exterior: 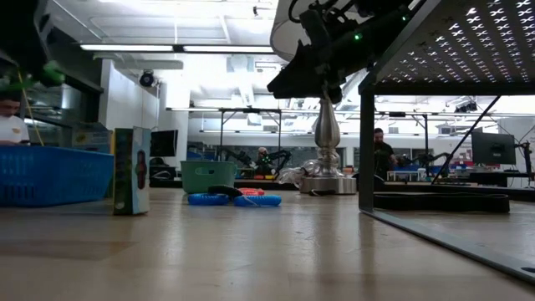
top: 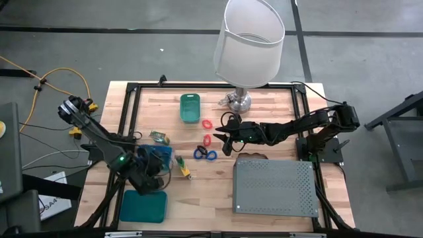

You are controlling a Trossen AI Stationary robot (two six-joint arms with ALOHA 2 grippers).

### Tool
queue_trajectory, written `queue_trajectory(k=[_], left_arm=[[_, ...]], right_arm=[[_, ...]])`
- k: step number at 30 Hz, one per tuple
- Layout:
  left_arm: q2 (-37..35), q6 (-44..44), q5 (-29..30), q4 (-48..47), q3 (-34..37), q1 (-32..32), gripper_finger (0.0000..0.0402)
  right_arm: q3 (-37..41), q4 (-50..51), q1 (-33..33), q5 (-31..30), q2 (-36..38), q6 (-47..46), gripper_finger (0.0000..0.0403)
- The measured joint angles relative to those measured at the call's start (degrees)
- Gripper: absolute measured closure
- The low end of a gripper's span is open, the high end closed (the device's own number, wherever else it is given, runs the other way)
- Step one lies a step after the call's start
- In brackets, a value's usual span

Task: Pick & Place Office Desk Supplies
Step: Put the green rubber bands into the top blue bin

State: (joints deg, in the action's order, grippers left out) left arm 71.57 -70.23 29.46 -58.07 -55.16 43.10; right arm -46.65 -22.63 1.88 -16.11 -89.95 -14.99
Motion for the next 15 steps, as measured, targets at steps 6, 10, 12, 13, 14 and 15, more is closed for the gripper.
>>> queue_trajectory(k=[6, 10, 12, 13, 14, 15], left_arm=[[-1.83, -8.13, 2.93, -11.06, 1.73, 0.67, 0.0399], [-5.74, -10.02, 1.64, -7.34, 8.02, 0.69, 0.0399], [-8.50, -11.31, 0.38, -5.01, 12.32, 0.67, 0.0399], [-10.13, -11.74, -0.21, -3.64, 14.41, 0.65, 0.0399], [-11.92, -12.08, -0.65, -2.05, 16.39, 0.51, 0.0399], [-13.67, -12.22, -0.98, -0.76, 18.20, 0.35, 0.0399]], right_arm=[[0.00, -0.02, 0.01, -0.01, 0.00, 0.01, 0.0293], [0.00, -0.02, 0.01, 0.01, 0.00, 0.01, 0.0293], [0.00, -0.01, 0.01, 0.01, 0.00, 0.01, 0.0293], [0.00, -0.02, 0.01, -0.01, 0.00, 0.01, 0.0293], [0.00, -0.02, 0.00, -0.01, 0.00, 0.01, 0.0293], [0.00, -0.02, 0.01, -0.01, 0.00, 0.01, 0.0292]])
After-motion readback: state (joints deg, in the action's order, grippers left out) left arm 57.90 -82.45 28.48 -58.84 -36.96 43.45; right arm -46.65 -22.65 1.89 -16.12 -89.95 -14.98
